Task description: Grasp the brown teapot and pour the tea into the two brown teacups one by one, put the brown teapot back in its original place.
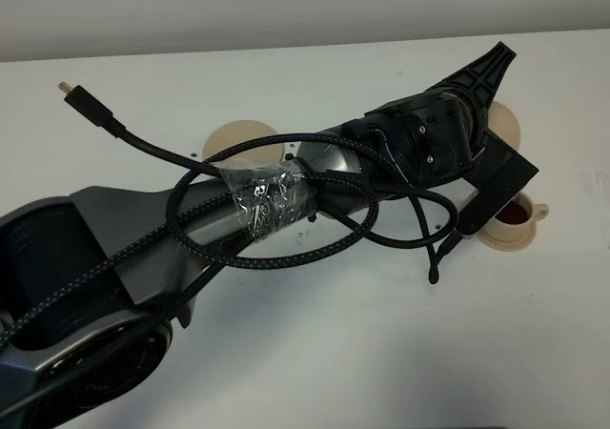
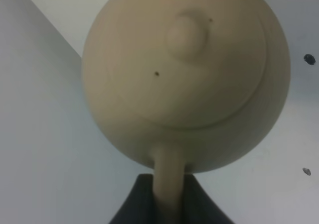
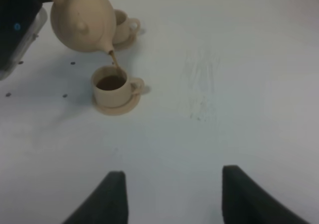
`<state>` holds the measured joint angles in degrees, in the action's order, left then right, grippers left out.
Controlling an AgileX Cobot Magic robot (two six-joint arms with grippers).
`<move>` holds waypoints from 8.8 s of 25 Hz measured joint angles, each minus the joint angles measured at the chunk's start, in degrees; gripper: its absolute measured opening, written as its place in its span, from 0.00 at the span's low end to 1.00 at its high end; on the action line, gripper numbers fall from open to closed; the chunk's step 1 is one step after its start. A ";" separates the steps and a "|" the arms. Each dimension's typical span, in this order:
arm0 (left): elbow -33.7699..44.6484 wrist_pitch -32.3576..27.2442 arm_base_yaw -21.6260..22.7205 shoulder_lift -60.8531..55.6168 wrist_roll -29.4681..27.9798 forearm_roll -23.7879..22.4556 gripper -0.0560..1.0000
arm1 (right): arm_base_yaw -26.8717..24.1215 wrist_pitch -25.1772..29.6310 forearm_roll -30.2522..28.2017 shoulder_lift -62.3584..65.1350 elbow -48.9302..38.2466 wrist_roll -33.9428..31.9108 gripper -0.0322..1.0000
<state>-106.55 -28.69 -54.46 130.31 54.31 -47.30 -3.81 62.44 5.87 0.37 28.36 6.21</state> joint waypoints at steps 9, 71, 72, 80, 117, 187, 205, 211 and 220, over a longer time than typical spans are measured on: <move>0.00 -0.67 0.00 0.00 -1.03 0.00 0.18 | 0.00 0.00 0.00 0.00 0.00 0.00 0.44; 0.00 -27.20 0.52 -5.59 -23.67 32.82 0.18 | 0.00 0.00 0.00 0.00 0.00 0.00 0.44; 0.00 -27.61 0.63 -5.59 -24.38 33.56 0.18 | 0.00 0.00 0.00 0.00 0.00 0.00 0.44; 0.00 -27.88 2.27 -5.59 -26.15 39.19 0.18 | 0.00 0.00 0.00 0.00 0.00 0.00 0.44; 0.00 4.87 18.24 0.15 -0.47 45.00 0.18 | 0.00 0.00 0.00 0.00 0.00 0.00 0.44; 0.00 29.30 19.39 7.10 21.14 49.45 0.18 | 0.00 0.00 0.00 0.00 0.00 0.00 0.44; 0.00 32.30 19.39 7.10 26.50 49.50 0.18 | 0.00 0.00 0.00 0.00 0.00 0.00 0.44; 0.00 33.18 19.39 7.10 29.36 49.50 0.18 | 0.00 0.00 0.00 0.00 0.00 0.00 0.44; 0.00 33.23 19.39 7.10 30.17 49.50 0.18 | 0.00 0.00 0.00 0.00 0.00 0.00 0.44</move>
<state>-106.55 4.54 -35.06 137.40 84.48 2.21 -3.81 62.44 5.87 0.37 28.36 6.21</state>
